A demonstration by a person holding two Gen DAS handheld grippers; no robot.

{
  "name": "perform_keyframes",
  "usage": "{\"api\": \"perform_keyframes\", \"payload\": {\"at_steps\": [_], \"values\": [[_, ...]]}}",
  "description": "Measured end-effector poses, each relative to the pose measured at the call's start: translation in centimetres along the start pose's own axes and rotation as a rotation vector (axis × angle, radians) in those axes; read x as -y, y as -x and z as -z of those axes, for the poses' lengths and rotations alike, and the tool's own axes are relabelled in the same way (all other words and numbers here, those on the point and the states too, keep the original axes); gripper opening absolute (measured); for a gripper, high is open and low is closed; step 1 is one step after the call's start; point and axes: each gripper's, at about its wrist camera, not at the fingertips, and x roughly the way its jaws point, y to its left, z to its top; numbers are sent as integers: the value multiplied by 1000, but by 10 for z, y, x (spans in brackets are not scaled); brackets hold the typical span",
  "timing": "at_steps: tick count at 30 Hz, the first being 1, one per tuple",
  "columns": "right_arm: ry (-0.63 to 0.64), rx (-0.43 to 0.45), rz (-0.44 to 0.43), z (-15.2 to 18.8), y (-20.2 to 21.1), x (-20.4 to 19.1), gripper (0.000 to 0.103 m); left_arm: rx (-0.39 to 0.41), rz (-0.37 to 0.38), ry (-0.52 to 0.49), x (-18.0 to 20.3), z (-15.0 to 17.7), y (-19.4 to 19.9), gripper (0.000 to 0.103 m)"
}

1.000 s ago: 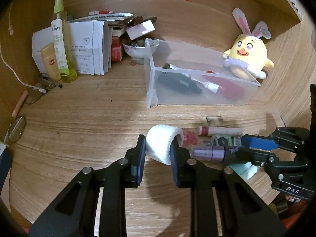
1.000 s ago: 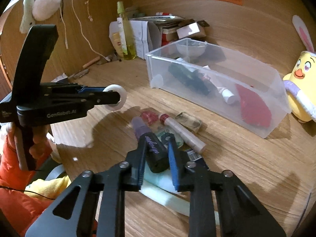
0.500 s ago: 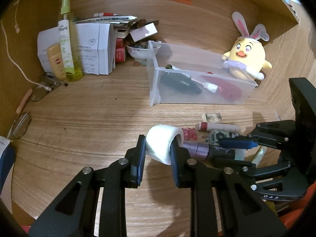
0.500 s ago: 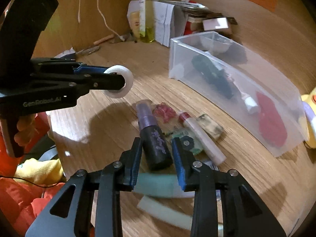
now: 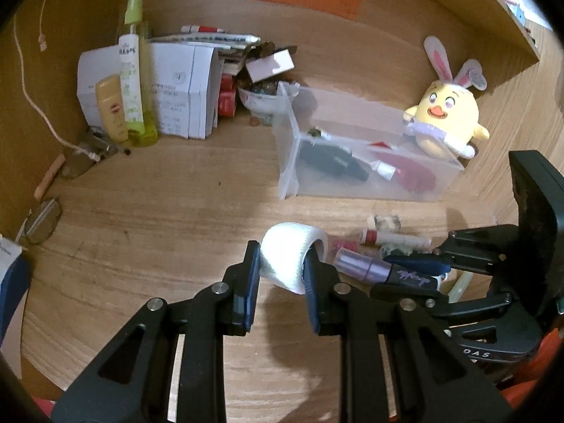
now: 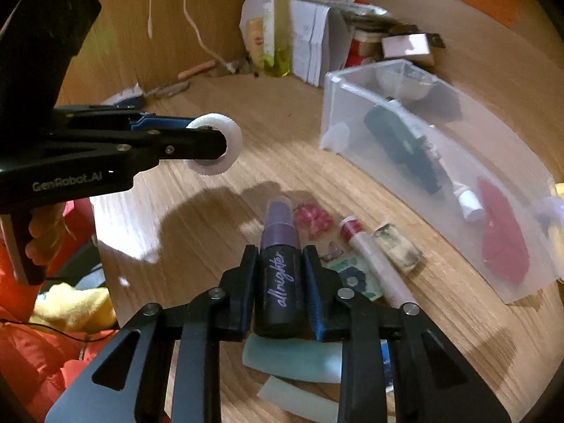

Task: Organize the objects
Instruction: 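Carry the spray bottle and tape roll over the clear box with both tools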

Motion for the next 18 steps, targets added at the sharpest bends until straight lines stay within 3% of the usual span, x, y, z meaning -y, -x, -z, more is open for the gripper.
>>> {"api": "perform_keyframes", "payload": {"at_steps": [18], "values": [[-170, 228, 154, -20, 79, 67, 23, 128, 47, -71, 39, -58, 9, 23]]}}
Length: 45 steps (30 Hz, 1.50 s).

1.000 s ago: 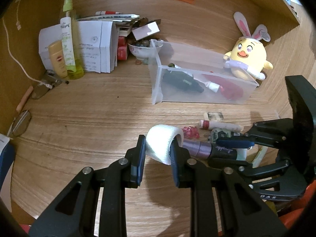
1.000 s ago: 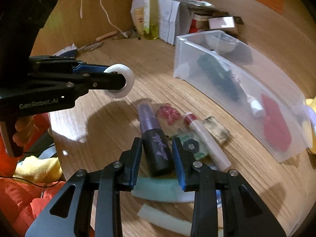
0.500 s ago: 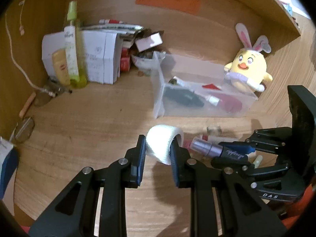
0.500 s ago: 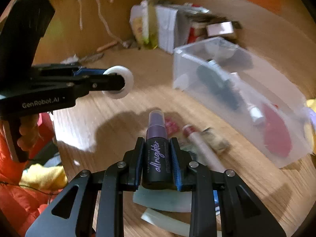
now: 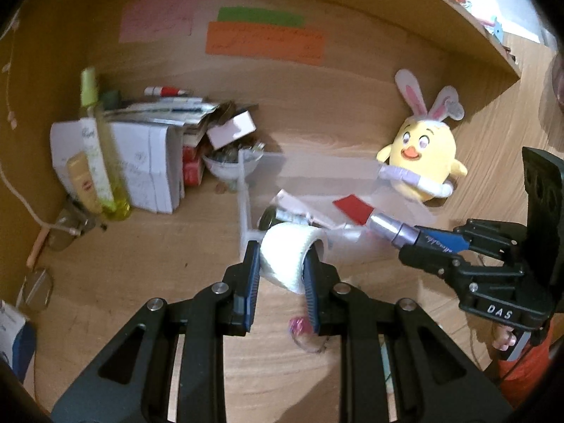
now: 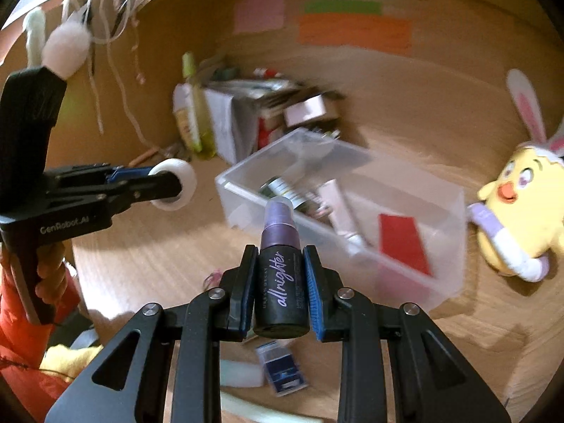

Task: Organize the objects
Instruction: 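Carry the spray bottle and tape roll over the clear box with both tools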

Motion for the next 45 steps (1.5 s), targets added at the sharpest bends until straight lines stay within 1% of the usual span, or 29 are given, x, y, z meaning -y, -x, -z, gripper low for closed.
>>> {"api": "perform_keyframes", "payload": {"at_steps": [6, 9, 14, 17, 24, 29, 35, 39, 45], "values": [[-31, 56, 59, -14, 13, 21, 23, 19, 22, -26, 11, -19, -10, 23], [-40, 78, 85, -21, 18, 30, 23, 25, 21, -48, 17, -29, -18, 23], [-52, 97, 134, -31, 20, 47, 23, 32, 25, -84, 28, -43, -29, 23], [-68, 96, 145, -35, 15, 56, 23, 26, 31, -91, 33, -47, -38, 23], [-104, 51, 147, -37, -12, 72, 23, -16, 45, -93, 39, -51, -62, 23], [-119, 10, 141, -32, -33, 78, 23, -58, 49, -84, 38, -52, -82, 23], [-152, -49, 158, -25, -56, 88, 23, -102, 55, -76, 37, -50, -102, 23], [-161, -83, 168, -20, -66, 93, 23, -128, 57, -70, 36, -48, -114, 23], [-157, -98, 169, -20, -71, 94, 23, -153, 60, -67, 36, -45, -125, 23]]}}
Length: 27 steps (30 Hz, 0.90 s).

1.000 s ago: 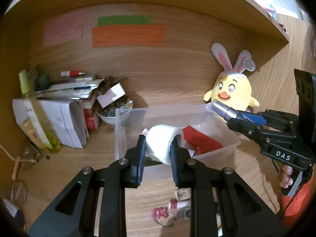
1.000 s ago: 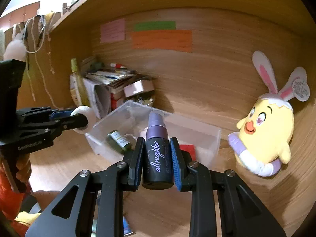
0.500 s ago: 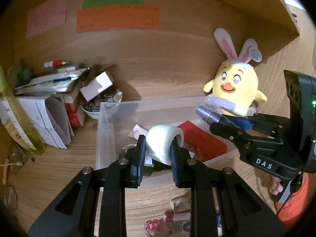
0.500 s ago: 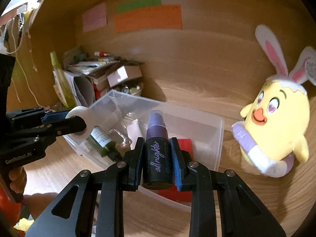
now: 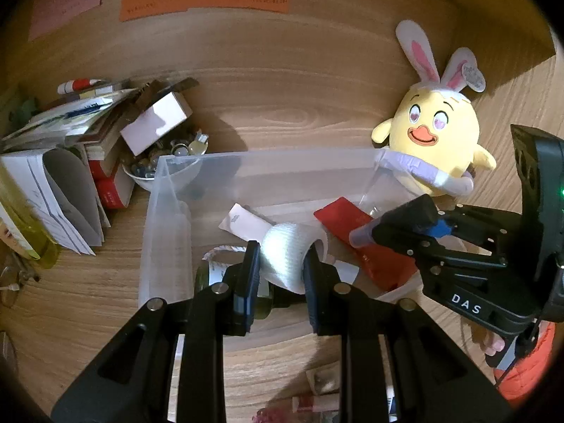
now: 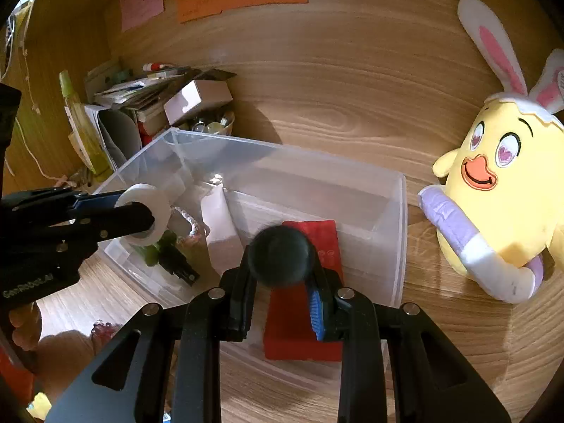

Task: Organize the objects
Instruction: 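Carry the spray bottle and tape roll over the clear box with both tools, then open both tools to drop the bottle and tape into the box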

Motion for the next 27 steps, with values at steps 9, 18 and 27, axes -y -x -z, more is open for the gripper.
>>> {"api": "perform_keyframes", "payload": {"at_steps": [9, 18, 27], "values": [[11, -26, 5, 2, -3, -2, 25, -20, -15, -7, 5, 2, -6, 28], [-5, 33, 34, -2, 13, 0, 72, 32, -41, -14, 10, 1, 13, 55], [11, 98, 41, -5, 44, -7, 82, 131, -65, -38, 13, 3, 60, 82]]}}
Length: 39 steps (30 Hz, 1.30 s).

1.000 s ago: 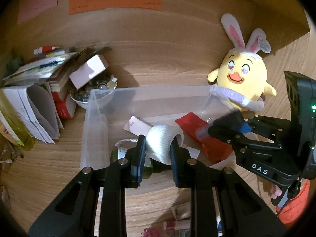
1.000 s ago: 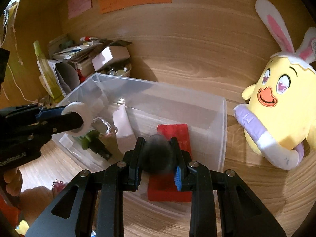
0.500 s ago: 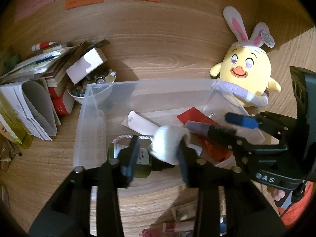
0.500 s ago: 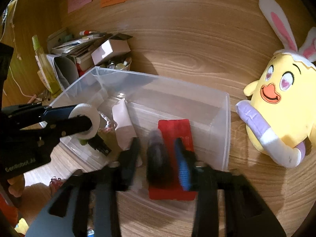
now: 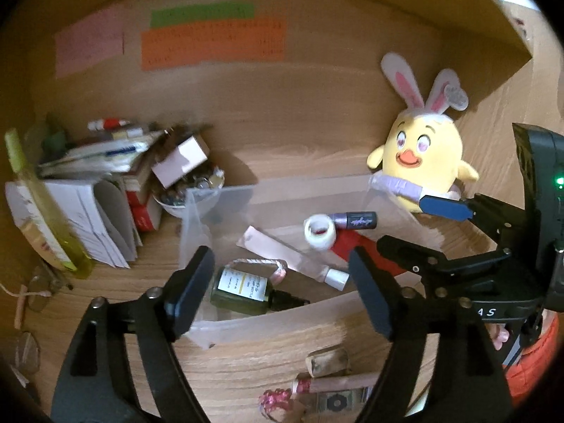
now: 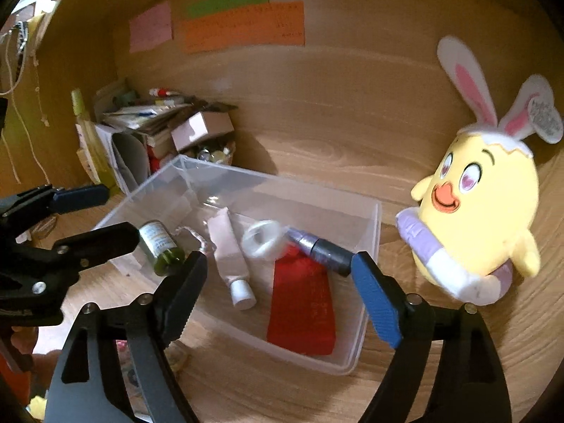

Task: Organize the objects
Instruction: 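Open both tools to drop the bottle and tape into the box, then withdraw both tools from the box toward the remaining items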

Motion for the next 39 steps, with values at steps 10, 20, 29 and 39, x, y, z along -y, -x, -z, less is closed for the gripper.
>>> {"api": "perform_keyframes", "payload": {"at_steps": [10, 20, 29, 39], "values": [[48, 80, 3, 6, 44, -21, 89, 49, -34, -14, -5, 11, 38, 95], [56, 91, 2, 31, 62, -34, 93, 8, -53, 11, -18, 40, 48, 96], [26, 9, -25, 61, 55, -37, 93, -76, -80, 35, -39, 75, 41, 96], [2, -104, -40, 93, 33, -42, 93, -181, -35, 41, -38, 105, 21, 96]]}}
